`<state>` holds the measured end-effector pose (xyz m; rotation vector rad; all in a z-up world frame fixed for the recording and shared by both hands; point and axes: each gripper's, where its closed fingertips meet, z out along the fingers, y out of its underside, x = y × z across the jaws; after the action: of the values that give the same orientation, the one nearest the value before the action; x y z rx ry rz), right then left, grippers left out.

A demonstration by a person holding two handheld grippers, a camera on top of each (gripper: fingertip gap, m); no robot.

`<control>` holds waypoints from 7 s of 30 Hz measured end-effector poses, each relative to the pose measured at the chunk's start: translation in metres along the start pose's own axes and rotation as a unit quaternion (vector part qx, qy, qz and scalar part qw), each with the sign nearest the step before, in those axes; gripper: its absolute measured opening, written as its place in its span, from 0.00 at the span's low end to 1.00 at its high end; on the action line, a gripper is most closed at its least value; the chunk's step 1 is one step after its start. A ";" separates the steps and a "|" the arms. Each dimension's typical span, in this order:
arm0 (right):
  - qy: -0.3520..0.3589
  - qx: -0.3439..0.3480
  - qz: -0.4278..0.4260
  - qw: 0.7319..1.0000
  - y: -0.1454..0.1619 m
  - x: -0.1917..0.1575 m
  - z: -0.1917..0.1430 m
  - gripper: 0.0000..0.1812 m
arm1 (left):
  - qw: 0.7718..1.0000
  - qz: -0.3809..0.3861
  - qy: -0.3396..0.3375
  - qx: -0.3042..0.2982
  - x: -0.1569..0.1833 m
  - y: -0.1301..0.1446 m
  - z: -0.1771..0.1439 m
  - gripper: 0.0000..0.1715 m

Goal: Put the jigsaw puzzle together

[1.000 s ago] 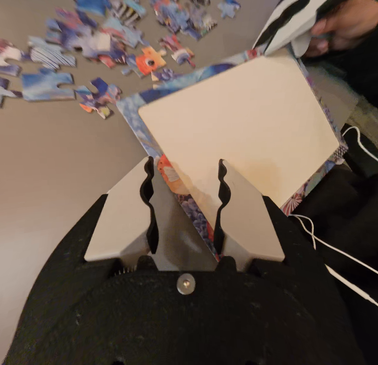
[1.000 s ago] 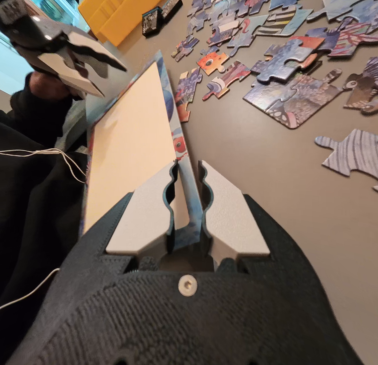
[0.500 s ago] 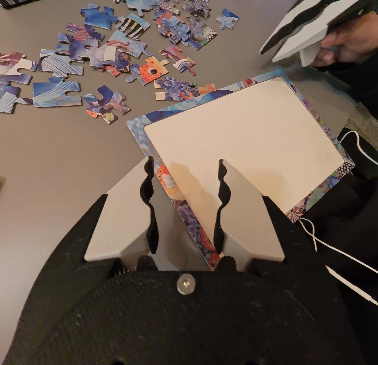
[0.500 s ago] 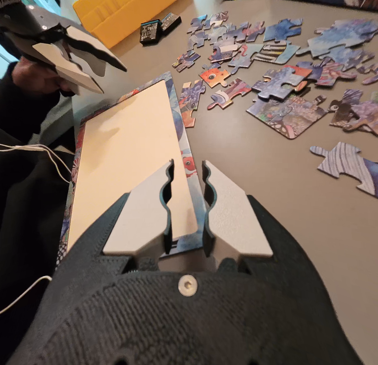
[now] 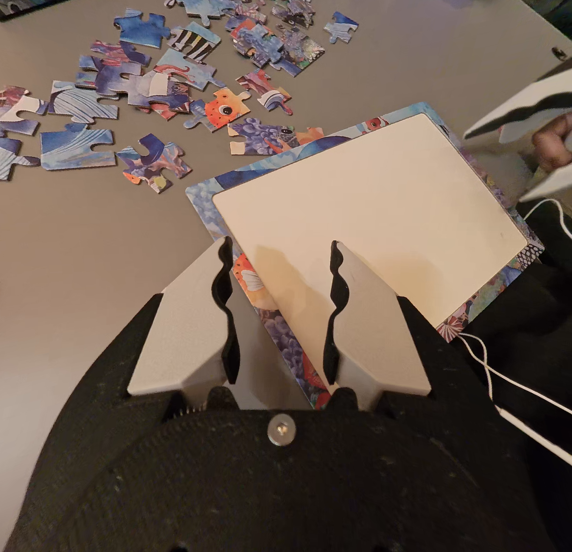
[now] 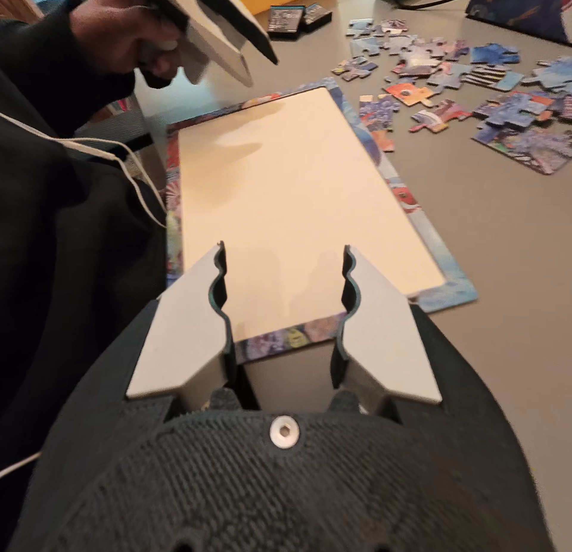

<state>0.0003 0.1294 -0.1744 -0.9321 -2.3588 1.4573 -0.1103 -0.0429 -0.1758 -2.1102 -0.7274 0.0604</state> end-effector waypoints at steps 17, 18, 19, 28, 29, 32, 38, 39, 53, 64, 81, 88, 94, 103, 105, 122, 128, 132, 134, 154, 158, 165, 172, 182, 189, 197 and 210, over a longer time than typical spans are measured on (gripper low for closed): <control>0.001 -0.100 -0.150 0.984 0.043 -0.059 0.020 0.40 | 1.000 0.010 -0.003 -0.008 0.013 -0.002 0.002 0.36; 0.003 -0.100 -0.149 0.984 0.044 -0.056 0.018 0.39 | 1.000 0.011 -0.005 -0.008 0.014 -0.002 0.002 0.36; 0.003 -0.100 -0.149 0.984 0.045 -0.054 0.015 0.39 | 1.000 0.012 -0.006 -0.009 0.015 -0.002 0.003 0.36; -0.031 -0.114 -0.148 0.982 0.057 -0.041 -0.009 0.37 | 1.000 0.010 0.018 -0.012 0.026 -0.003 0.014 0.36; -0.035 -0.118 -0.150 0.981 0.058 -0.040 -0.011 0.37 | 1.000 0.007 0.025 -0.010 0.028 -0.004 0.014 0.36; -0.048 -0.128 -0.156 0.978 0.060 -0.038 -0.015 0.37 | 0.999 -0.003 0.040 -0.001 0.032 -0.006 0.013 0.36; -0.071 -0.141 -0.160 0.975 0.060 -0.035 -0.017 0.37 | 0.999 -0.009 0.049 0.009 0.032 -0.009 0.012 0.36; -0.071 -0.143 -0.161 0.974 0.060 -0.035 -0.017 0.37 | 0.999 -0.008 0.050 0.010 0.032 -0.009 0.012 0.36; -0.067 -0.154 -0.172 0.971 0.058 -0.029 -0.012 0.37 | 0.998 -0.007 0.062 0.017 0.033 -0.008 0.013 0.35; -0.091 -0.170 -0.183 0.964 0.055 -0.032 -0.007 0.36 | 0.999 0.024 0.045 0.006 0.032 -0.007 0.014 0.35; -0.067 -0.151 -0.133 0.977 0.064 -0.045 -0.025 0.27 | 0.985 0.150 0.004 -0.082 -0.013 -0.047 0.119 0.31; -0.037 -0.127 -0.119 0.984 0.050 -0.013 -0.011 0.29 | 0.989 0.134 -0.012 -0.065 -0.043 -0.075 0.144 0.28; -0.011 -0.112 -0.097 0.989 0.038 0.019 0.004 0.28 | 0.990 0.124 -0.020 -0.063 -0.061 -0.088 0.154 0.27; -0.022 -0.117 -0.113 0.986 0.028 0.040 0.013 0.32 | 0.993 0.117 0.004 0.005 -0.068 -0.102 0.116 0.24; -0.016 -0.114 -0.117 0.986 0.020 0.047 0.013 0.32 | 0.994 0.105 0.011 0.030 -0.072 -0.107 0.109 0.22; 0.179 0.087 -0.104 0.975 -0.100 0.214 0.050 0.31 | 0.989 0.086 0.021 0.116 -0.088 -0.122 0.088 0.18; 0.257 0.198 -0.127 0.937 -0.115 0.223 0.008 0.23 | 0.987 0.129 0.024 0.092 -0.074 -0.113 0.098 0.16; 0.264 0.199 -0.115 0.937 -0.115 0.228 0.003 0.23 | 0.986 0.143 0.020 0.084 -0.070 -0.112 0.100 0.17; 0.273 0.180 -0.095 0.940 -0.108 0.237 0.001 0.23 | 0.987 0.135 0.022 0.086 -0.072 -0.112 0.099 0.16; 0.271 0.182 0.051 0.944 -0.080 0.285 -0.037 0.28 | 0.984 0.044 0.023 0.170 -0.117 -0.128 0.068 0.03; 0.281 0.175 0.042 0.943 -0.079 0.285 -0.035 0.27 | 0.972 0.061 0.008 0.225 -0.119 -0.142 0.047 0.00; 0.271 0.172 0.054 0.945 -0.078 0.286 -0.034 0.27 | 0.972 0.116 -0.087 0.186 -0.156 -0.137 0.032 0.03; 0.257 0.136 0.026 0.956 -0.075 0.279 -0.020 0.25 | 0.965 0.107 -0.119 0.209 -0.168 -0.143 0.020 0.07; 0.182 0.109 0.093 0.973 -0.067 0.282 -0.007 0.19 | 0.981 0.133 -0.082 0.115 -0.161 -0.115 0.054 0.00; 0.179 0.119 0.088 0.972 -0.069 0.280 -0.009 0.17 | 0.982 0.124 -0.079 0.121 -0.156 -0.118 0.055 0.00; 0.205 0.070 0.037 0.976 -0.063 0.275 0.003 0.16 | 0.981 0.132 -0.067 0.126 -0.140 -0.121 0.058 0.00; 0.227 0.077 0.042 0.970 -0.063 0.278 -0.001 0.15 | 0.983 0.128 -0.038 0.124 -0.124 -0.119 0.068 0.00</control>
<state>-0.2400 0.2817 -0.1580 -1.1871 -1.8712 1.2681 -0.2900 -0.0049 -0.1537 -1.9573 -0.4608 0.3559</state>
